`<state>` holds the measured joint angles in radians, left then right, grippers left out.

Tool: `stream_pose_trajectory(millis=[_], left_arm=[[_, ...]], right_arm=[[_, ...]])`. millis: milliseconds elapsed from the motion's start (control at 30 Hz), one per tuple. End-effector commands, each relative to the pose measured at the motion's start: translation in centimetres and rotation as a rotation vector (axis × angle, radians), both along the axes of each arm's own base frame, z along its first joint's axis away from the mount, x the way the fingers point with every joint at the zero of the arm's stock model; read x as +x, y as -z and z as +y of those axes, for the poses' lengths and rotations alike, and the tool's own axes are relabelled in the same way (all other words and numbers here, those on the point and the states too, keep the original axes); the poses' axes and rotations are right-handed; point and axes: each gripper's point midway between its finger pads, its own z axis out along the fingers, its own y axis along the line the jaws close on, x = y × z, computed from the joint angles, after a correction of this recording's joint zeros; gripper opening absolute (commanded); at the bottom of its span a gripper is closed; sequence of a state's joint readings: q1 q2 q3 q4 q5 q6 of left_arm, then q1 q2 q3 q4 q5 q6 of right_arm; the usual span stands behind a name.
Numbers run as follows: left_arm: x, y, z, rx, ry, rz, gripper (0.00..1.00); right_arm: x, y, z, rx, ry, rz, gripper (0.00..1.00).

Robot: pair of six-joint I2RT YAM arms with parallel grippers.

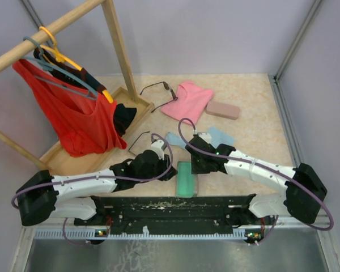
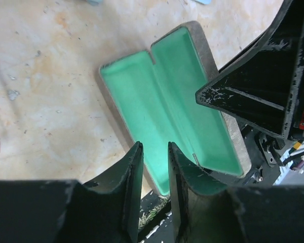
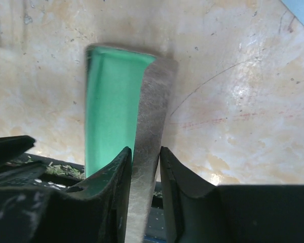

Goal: Organize the sunglasses
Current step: Adjust the sunglasses case at the center of the board.

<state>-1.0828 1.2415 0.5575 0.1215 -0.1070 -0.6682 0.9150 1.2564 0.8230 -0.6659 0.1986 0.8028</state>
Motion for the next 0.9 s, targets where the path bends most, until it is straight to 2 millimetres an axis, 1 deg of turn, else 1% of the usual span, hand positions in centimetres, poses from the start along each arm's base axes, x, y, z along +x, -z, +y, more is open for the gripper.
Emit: stream_pose_trajectory(millis=[0,167,300,400,533,700,867], left_arm=[[0.8,-1.0,1.5,0.036,-0.046,-0.059,0.33],[1.5,-2.5,2.6,0.04,-0.092,-0.106,0.34],[2.0,-3.2,3.6,0.053,-0.129,-0.14,0.34],[2.4,-3.7,4.5,0.069,-0.161,-0.164,0.34],[2.7,-4.2,5.7,0.078,-0.199,-0.194,0.35],[2.8,-4.4,6.8,0.089,-0.226,-0.21,0.37],[2.8,-4.5,7.1,0.096,-0.227,-0.214,0.37]], right_arm=[[1.3,-1.9,0.6,-0.022,-0.034,-0.069,0.26],[2.0,-2.9,1.1,-0.035,-0.09,-0.107,0.16],[2.3,-3.3,1.5,-0.052,-0.156,-0.121,0.13],[2.9,-3.7,1.6,-0.082,-0.215,-0.157,0.11],[4.5,-4.7,1.3,-0.164,-0.282,-0.233,0.06],[7.0,-7.1,1.0,-0.272,-0.39,-0.363,0.0],[10.1,-9.6,0.3,-0.412,-0.507,-0.503,0.0]])
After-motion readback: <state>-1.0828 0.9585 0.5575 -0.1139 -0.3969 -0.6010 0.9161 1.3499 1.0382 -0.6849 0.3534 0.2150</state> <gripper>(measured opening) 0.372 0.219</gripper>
